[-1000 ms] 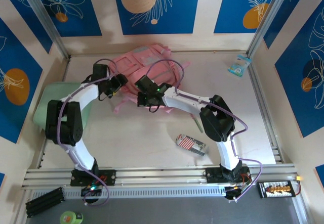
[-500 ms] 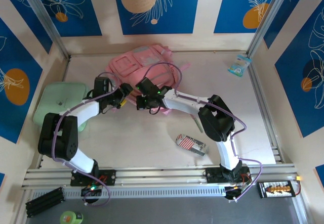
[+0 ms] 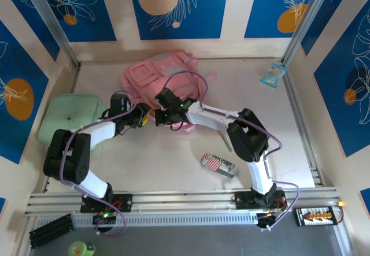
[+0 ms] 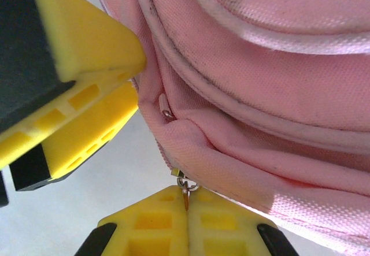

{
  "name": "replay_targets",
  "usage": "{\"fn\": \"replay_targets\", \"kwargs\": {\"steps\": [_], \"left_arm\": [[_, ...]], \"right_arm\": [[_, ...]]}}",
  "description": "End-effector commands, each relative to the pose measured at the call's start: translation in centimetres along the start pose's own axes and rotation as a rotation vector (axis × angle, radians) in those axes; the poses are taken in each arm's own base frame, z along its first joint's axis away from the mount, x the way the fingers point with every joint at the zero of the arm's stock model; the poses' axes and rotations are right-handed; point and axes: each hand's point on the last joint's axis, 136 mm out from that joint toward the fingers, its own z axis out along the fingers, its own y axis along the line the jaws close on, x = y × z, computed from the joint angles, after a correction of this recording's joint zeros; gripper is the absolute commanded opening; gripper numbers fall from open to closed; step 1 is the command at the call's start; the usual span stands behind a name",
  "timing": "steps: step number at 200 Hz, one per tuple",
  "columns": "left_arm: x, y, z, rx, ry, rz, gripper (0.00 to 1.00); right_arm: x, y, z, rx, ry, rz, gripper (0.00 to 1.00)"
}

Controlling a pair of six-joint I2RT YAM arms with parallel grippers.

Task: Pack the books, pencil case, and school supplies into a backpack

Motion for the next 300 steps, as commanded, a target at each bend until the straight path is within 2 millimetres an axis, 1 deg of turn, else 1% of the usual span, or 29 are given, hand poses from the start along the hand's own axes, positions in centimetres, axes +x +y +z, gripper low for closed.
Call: {"fn": "replay_targets", "kwargs": {"steps": [1, 18, 27, 43, 54, 66, 83, 101, 123, 146, 158, 170, 187, 206, 224, 243, 251, 271, 279, 300], "left_arm": [[-0.1, -0.7, 0.2, 0.021, -0.028, 0.01, 0.44], [-0.3, -1.2, 1.0, 0.034, -0.016, 0.014, 0.3], [-0.5, -1.2, 1.4, 0.034, -0.016, 0.014, 0.23], [-1.0, -1.1, 2.0, 0.023, -0.027, 0.025, 0.11], [-1.3, -0.9, 2.3, 0.015, -0.031, 0.033, 0.0], [-1.5, -0.7, 2.6, 0.004, -0.032, 0.036, 0.0], [-1.7, -0.4, 2.6, -0.003, -0.039, 0.045, 0.0], [-1.9, -0.1, 2.5, -0.017, -0.04, 0.055, 0.0], [-2.1, 0.2, 2.3, -0.03, -0.039, 0.071, 0.0], [-2.1, 0.3, 2.3, -0.041, -0.036, 0.089, 0.0], [-2.1, 0.2, 2.2, -0.042, -0.032, 0.102, 0.0], [-2.2, 0.1, 2.3, -0.046, -0.025, 0.111, 0.0], [-2.1, 0.0, 2.4, -0.043, -0.014, 0.121, 0.0], [-2.0, -0.2, 2.6, -0.039, -0.003, 0.122, 0.0], [-1.9, -0.2, 2.8, -0.034, 0.006, 0.122, 0.0], [-2.0, -0.2, 2.8, -0.036, 0.005, 0.122, 0.0], [-2.0, -0.2, 2.8, -0.038, 0.004, 0.126, 0.0], [-2.3, -0.1, 2.7, -0.047, -0.001, 0.132, 0.0], [-2.5, 0.1, 2.6, -0.055, -0.008, 0.134, 0.0], [-3.1, 0.6, 2.1, -0.08, -0.024, 0.143, 0.0]], "right_arm": [[-0.1, 2.9, -2.8, -0.096, 0.007, -0.043, 0.0], [0.0, 2.6, -2.9, -0.076, 0.011, -0.052, 0.0], [0.3, 2.1, -2.9, -0.047, 0.014, -0.057, 0.0], [0.6, 0.4, -3.0, 0.026, 0.019, -0.063, 0.0], [0.9, -1.1, -3.2, 0.084, 0.024, -0.065, 0.0], [1.1, -3.0, -3.7, 0.158, 0.022, -0.068, 0.0], [1.4, -6.5, -4.7, 0.281, 0.022, -0.059, 0.0], [1.5, -9.9, -6.0, 0.367, 0.017, -0.027, 0.0], [0.9, -12.6, -7.3, 0.392, 0.0, 0.012, 0.01], [-0.3, -14.7, -7.7, 0.398, -0.005, 0.029, 0.02], [-1.1, -15.3, -7.6, 0.381, -0.006, 0.021, 0.03], [-1.6, -15.5, -7.0, 0.346, 0.007, 0.003, 0.04], [-2.1, -14.7, -6.1, 0.283, 0.025, -0.052, 0.07], [-1.8, -14.1, -5.3, 0.245, 0.056, -0.098, 0.13], [-1.4, -14.1, -4.9, 0.23, 0.07, -0.107, 0.18], [-1.3, -14.2, -4.7, 0.227, 0.073, -0.109, 0.2], [-1.3, -14.3, -4.6, 0.235, 0.072, -0.11, 0.18], [-1.8, -15.5, -5.0, 0.306, 0.046, -0.103, 0.08], [-2.2, -16.3, -5.5, 0.344, 0.025, -0.093, 0.06], [-3.5, -19.7, -7.3, 0.44, -0.022, -0.01, 0.03]]}}
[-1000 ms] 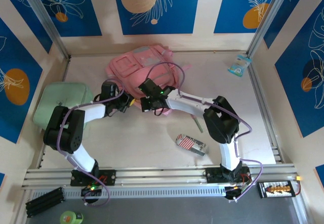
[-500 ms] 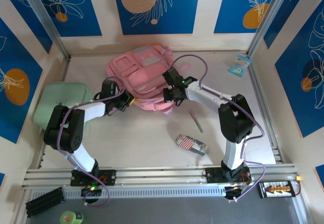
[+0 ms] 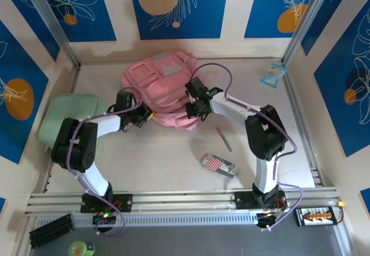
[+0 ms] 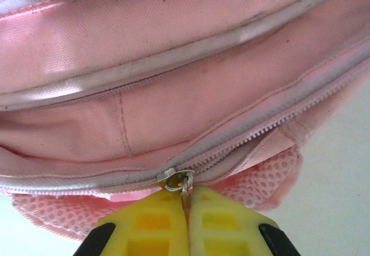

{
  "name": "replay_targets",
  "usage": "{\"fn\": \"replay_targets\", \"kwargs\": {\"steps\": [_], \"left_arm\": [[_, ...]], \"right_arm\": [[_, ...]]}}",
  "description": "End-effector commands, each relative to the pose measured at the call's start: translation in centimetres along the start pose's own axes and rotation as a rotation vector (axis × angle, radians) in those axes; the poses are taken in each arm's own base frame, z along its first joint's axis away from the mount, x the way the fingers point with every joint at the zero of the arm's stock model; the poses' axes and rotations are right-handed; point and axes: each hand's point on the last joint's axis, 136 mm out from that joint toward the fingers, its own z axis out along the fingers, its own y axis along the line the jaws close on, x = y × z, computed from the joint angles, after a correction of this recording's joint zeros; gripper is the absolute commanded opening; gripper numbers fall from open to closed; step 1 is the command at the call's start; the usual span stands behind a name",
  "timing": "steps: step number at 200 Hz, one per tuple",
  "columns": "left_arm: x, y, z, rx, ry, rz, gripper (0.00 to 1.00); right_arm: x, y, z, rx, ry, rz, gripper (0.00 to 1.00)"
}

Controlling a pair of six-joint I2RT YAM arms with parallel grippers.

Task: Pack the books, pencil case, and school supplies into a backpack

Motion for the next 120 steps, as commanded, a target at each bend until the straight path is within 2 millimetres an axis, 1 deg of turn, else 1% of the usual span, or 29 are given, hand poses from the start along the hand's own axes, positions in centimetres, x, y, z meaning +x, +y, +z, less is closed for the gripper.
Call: {"fn": "replay_targets", "kwargs": {"steps": [1, 7, 19, 31, 42, 59, 74, 86, 95, 101, 107, 119, 120], "left_arm": [[-2.4, 0.2, -0.8, -0.027, -0.067, 0.03, 0.0], [-2.4, 0.3, -0.9, -0.035, -0.068, 0.037, 0.0], [-2.4, 0.5, -1.0, -0.044, -0.069, 0.055, 0.0], [-2.3, 0.3, -1.0, -0.049, -0.051, 0.073, 0.0], [-2.4, -0.2, -0.9, -0.041, -0.041, 0.101, 0.0], [-2.9, -0.8, -0.7, -0.054, -0.03, 0.147, 0.0], [-4.0, -1.3, -1.0, -0.08, -0.051, 0.184, 0.0], [-5.3, -1.3, -1.6, -0.113, -0.08, 0.197, 0.14], [-6.1, -0.9, -2.3, -0.14, -0.104, 0.203, 0.19], [-6.6, -0.6, -3.0, -0.164, -0.125, 0.204, 0.24], [-6.9, -0.1, -3.8, -0.187, -0.145, 0.208, 0.31], [-7.1, 1.0, -5.5, -0.25, -0.174, 0.217, 0.43], [-7.2, 1.2, -5.7, -0.256, -0.177, 0.216, 0.43]], "right_arm": [[-1.8, -5.0, -1.1, 0.139, -0.056, 0.099, 0.03], [-2.0, -6.1, -1.2, 0.152, -0.06, 0.126, 0.02], [-2.6, -7.4, -1.3, 0.147, -0.068, 0.155, 0.01], [-2.9, -7.5, -1.4, 0.129, -0.059, 0.147, 0.0], [-2.6, -6.6, -1.5, 0.107, -0.043, 0.116, 0.0], [-1.2, -4.1, -1.8, 0.048, -0.016, 0.055, 0.0], [0.7, -1.1, -2.2, -0.036, 0.016, 0.002, 0.0], [2.0, 1.4, -2.7, -0.111, 0.028, -0.036, 0.0], [2.7, 3.4, -3.1, -0.171, 0.027, -0.057, 0.0], [2.9, 4.7, -3.4, -0.214, 0.022, -0.063, 0.0], [3.0, 6.1, -3.6, -0.257, 0.02, -0.067, 0.0], [2.6, 8.8, -3.9, -0.337, 0.002, -0.067, 0.0], [2.6, 8.8, -3.9, -0.337, 0.002, -0.067, 0.0]]}}
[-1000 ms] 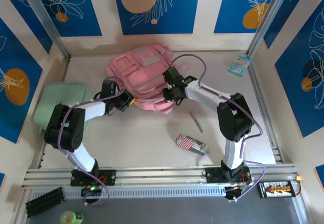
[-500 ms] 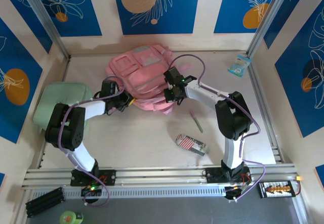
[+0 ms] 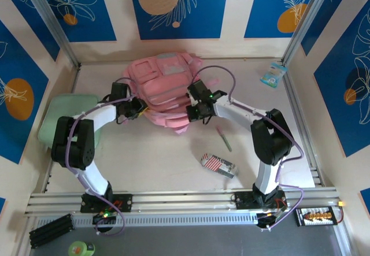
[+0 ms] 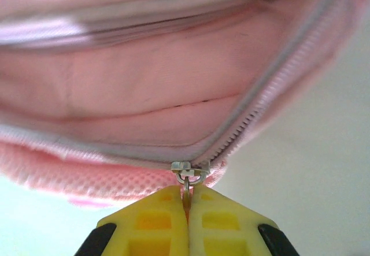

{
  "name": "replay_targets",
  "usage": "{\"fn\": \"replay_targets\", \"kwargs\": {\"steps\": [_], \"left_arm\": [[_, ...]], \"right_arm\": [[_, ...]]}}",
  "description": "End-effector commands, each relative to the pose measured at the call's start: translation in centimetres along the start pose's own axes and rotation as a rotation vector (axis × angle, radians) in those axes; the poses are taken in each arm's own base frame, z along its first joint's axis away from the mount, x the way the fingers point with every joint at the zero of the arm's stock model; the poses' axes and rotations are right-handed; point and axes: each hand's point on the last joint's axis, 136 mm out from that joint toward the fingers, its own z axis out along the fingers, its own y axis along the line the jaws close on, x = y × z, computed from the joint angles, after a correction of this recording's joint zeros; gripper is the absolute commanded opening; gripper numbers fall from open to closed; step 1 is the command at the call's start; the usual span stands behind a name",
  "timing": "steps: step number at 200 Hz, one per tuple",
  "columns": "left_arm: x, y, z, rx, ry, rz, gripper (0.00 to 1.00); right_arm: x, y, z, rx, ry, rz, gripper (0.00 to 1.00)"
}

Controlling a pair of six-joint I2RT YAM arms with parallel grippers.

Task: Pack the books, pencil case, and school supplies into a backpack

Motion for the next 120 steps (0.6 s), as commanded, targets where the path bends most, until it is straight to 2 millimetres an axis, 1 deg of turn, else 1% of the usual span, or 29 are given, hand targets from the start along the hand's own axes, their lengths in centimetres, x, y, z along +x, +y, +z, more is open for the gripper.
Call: {"fn": "replay_targets", "kwargs": {"steps": [1, 2, 13, 26, 40, 54, 70, 86, 103, 120], "left_arm": [[-2.9, 1.5, -3.6, -0.108, -0.127, 0.064, 0.44], [-2.9, 1.6, -3.7, -0.113, -0.128, 0.066, 0.45], [-2.5, 2.7, -5.2, -0.161, -0.142, 0.067, 0.52], [-1.8, 3.3, -7.0, -0.181, -0.157, 0.071, 0.58], [-0.6, 3.2, -8.1, -0.159, -0.145, 0.063, 0.61], [0.8, 2.7, -8.5, -0.104, -0.112, 0.024, 0.62], [2.3, 2.1, -8.0, -0.031, -0.057, -0.034, 0.63], [3.1, 1.8, -7.3, -0.001, -0.015, -0.071, 0.63], [3.5, 2.4, -6.9, -0.036, -0.002, -0.088, 0.62], [3.8, 3.8, -7.0, -0.114, -0.002, -0.098, 0.61]], "right_arm": [[0.5, 6.3, -1.3, -0.224, 0.005, -0.025, 0.0], [0.4, 6.9, -1.4, -0.241, 0.001, -0.027, 0.0], [-0.4, 9.5, -1.2, -0.312, -0.015, -0.043, 0.0], [-1.2, 12.3, -0.6, -0.367, -0.023, -0.064, 0.0], [-2.0, 15.0, 0.0, -0.415, -0.024, -0.086, 0.0], [-2.6, 17.0, 0.5, -0.45, -0.026, -0.106, 0.0], [-2.7, 18.4, 0.9, -0.473, -0.028, -0.125, 0.0], [-2.6, 19.1, 1.1, -0.49, -0.025, -0.138, 0.0], [-2.5, 19.1, 1.2, -0.491, -0.019, -0.139, 0.0], [-2.1, 18.9, 1.4, -0.488, -0.009, -0.139, 0.0]]}}
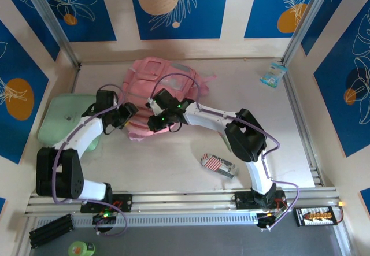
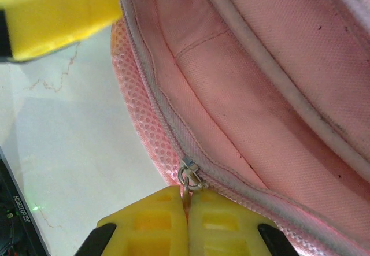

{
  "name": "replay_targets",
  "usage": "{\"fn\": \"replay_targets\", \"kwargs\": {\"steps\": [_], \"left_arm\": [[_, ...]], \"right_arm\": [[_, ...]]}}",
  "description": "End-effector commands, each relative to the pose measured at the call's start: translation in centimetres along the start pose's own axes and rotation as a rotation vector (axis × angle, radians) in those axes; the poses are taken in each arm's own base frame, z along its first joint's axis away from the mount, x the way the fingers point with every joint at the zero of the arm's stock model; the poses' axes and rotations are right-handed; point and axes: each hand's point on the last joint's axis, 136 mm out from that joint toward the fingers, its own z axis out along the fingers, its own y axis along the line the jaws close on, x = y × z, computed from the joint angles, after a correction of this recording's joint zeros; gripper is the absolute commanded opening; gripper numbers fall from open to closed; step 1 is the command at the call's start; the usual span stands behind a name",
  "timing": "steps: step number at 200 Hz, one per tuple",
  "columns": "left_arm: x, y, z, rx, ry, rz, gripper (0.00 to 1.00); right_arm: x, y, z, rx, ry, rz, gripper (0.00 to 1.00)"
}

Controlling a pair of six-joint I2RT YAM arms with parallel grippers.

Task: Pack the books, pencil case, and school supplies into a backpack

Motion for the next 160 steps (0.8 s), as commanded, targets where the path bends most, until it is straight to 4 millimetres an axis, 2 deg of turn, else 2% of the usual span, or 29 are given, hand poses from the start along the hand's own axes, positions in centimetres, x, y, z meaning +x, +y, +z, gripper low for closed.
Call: {"fn": "replay_targets", "kwargs": {"steps": [1, 16, 42, 56, 74, 92, 107, 137, 160], "left_arm": [[1.1, 1.2, 0.1, -0.064, 0.038, -0.037, 0.61], [0.9, 1.9, 0.4, -0.091, 0.019, -0.048, 0.59], [0.5, 1.0, 1.5, -0.066, 0.025, -0.045, 0.48], [0.3, 0.8, 2.1, -0.075, 0.032, -0.038, 0.38], [0.0, 1.2, 2.5, -0.094, 0.022, -0.032, 0.17], [-0.2, 1.9, 2.8, -0.127, 0.008, -0.014, 0.0], [-0.2, 2.4, 3.1, -0.145, 0.007, -0.003, 0.0], [-0.5, 2.4, 3.6, -0.145, -0.002, 0.014, 0.0], [-0.7, 2.4, 3.5, -0.146, -0.011, 0.033, 0.0]], "right_arm": [[-1.4, 1.5, -0.7, -0.063, -0.031, -0.008, 0.0], [-1.0, 1.5, -0.5, -0.067, -0.023, -0.009, 0.0], [-0.7, 1.6, -0.5, -0.067, -0.013, -0.017, 0.0], [-0.4, 1.4, -0.4, -0.045, -0.009, -0.018, 0.0], [0.0, 0.5, -0.7, 0.013, -0.01, -0.009, 0.0], [0.9, -2.0, -1.3, 0.135, -0.016, 0.014, 0.0], [1.6, -4.6, -2.1, 0.24, -0.02, 0.04, 0.0], [3.1, -11.1, -4.3, 0.427, -0.015, 0.136, 0.0], [3.1, -14.9, -6.1, 0.469, -0.035, 0.205, 0.0]]}}
